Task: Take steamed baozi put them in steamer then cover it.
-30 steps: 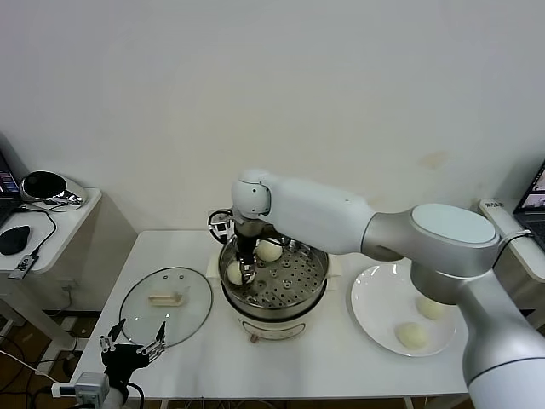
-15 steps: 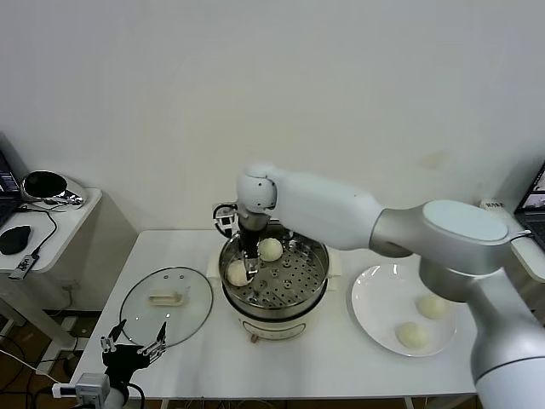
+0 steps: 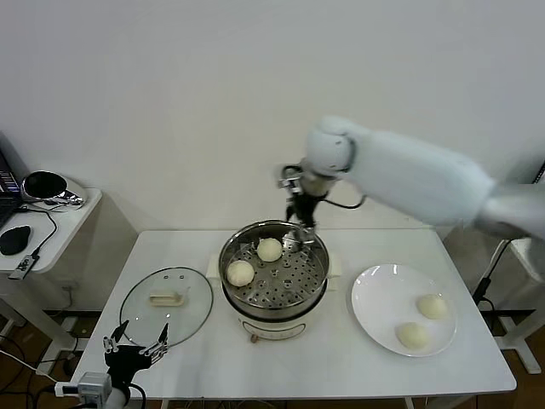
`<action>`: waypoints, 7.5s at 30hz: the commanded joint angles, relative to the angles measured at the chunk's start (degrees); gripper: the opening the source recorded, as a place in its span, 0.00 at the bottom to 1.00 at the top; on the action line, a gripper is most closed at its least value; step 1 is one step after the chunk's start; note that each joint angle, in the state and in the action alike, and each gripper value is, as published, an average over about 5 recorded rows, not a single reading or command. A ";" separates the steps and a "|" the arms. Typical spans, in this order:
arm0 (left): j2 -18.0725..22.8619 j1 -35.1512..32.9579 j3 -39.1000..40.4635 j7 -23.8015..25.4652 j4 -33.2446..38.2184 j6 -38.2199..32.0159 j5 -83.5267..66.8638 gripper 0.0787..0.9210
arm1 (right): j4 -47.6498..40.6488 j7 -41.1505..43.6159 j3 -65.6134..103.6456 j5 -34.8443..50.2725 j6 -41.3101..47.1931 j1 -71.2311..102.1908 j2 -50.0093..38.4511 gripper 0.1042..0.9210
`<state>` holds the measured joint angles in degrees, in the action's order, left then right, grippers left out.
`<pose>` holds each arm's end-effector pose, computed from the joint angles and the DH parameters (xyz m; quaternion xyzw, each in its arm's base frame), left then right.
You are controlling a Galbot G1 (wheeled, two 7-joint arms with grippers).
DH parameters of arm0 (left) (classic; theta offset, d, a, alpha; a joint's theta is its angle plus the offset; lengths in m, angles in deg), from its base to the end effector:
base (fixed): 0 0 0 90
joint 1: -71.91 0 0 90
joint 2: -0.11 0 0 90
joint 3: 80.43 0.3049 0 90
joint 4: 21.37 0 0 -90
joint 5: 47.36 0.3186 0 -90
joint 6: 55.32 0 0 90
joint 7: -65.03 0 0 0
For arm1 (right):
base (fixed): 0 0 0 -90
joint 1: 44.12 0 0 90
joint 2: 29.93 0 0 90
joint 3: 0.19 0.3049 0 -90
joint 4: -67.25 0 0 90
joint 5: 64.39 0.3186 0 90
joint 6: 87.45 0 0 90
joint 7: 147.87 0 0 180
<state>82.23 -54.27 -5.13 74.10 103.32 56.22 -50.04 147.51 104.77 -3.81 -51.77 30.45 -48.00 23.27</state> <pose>0.1377 0.0828 -0.2410 0.0060 -0.9778 -0.0773 0.1947 0.4753 0.0360 0.0124 0.5458 -0.5203 0.5610 0.3416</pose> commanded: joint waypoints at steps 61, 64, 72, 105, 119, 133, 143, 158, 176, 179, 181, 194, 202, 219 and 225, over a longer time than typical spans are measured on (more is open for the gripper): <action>0.36 -1.57 0.20 0.07 -3.12 0.54 1.46 0.88 | 3.59 -0.61 30.55 -25.48 -8.37 49.35 -23.34 0.88; 0.41 -1.45 0.26 0.08 -3.39 0.54 1.50 0.88 | 3.01 -0.67 30.82 -26.15 -8.52 49.70 -22.73 0.88; -0.06 -1.04 -0.34 0.12 -4.42 0.54 1.39 0.88 | 1.82 -0.21 30.71 -27.11 -9.01 49.95 -22.07 0.88; 0.05 -0.05 -0.31 0.08 -5.26 0.48 1.14 0.88 | 3.36 0.37 26.79 -22.10 -7.54 41.23 -24.03 0.56; 0.53 1.26 -0.63 -0.08 -4.37 0.47 0.11 0.88 | -0.92 4.92 6.59 -5.62 -10.18 3.96 -16.65 0.48; 1.55 0.88 -1.64 -0.44 -1.79 0.40 0.14 0.88 | -8.27 6.45 -0.91 7.85 -43.41 -5.27 -1.72 0.43; 2.20 0.15 -1.70 -1.05 -0.68 0.17 -0.11 0.88 | -4.17 0.31 -3.21 1.29 -60.50 -4.68 4.21 0.43; 2.47 0.67 -2.02 -0.90 -0.54 0.31 -0.76 0.88 | -2.00 -2.56 -2.72 -19.75 -71.32 4.64 13.09 0.44; 2.59 1.62 -1.85 -0.86 -1.91 0.31 -0.97 0.88 | -2.42 -3.31 -1.12 -29.08 -74.27 12.54 16.09 0.44; 2.63 1.85 -1.70 -0.86 -2.21 0.33 -0.96 0.88 | -2.45 -3.25 -0.74 -29.12 -74.11 12.87 16.24 0.44; 2.69 1.97 -1.61 -0.85 -2.34 0.33 -0.94 0.88 | -2.55 -3.28 -0.38 -29.11 -73.87 13.03 16.49 0.44; 2.79 1.94 -1.58 -0.85 -2.44 0.31 -1.07 0.88 | -2.17 -4.81 -0.55 -28.10 -71.32 12.51 16.36 0.47; 2.67 1.71 -1.65 -0.74 -1.84 0.38 -1.08 0.88 | -0.84 -4.70 0.70 -19.74 -65.35 7.27 11.86 0.74; 1.99 1.75 -0.10 -0.21 -1.23 0.63 -0.93 0.88 | -1.20 -0.83 0.17 6.37 -26.49 -1.89 -18.12 0.88; 1.31 1.66 0.10 -0.02 -1.63 0.81 -0.90 0.88 | -0.69 1.89 5.39 -1.66 -9.37 5.77 -23.95 0.88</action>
<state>83.84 -52.52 -5.20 73.98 101.80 56.95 -50.99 146.47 103.92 -2.30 -53.87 -6.23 -46.65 13.03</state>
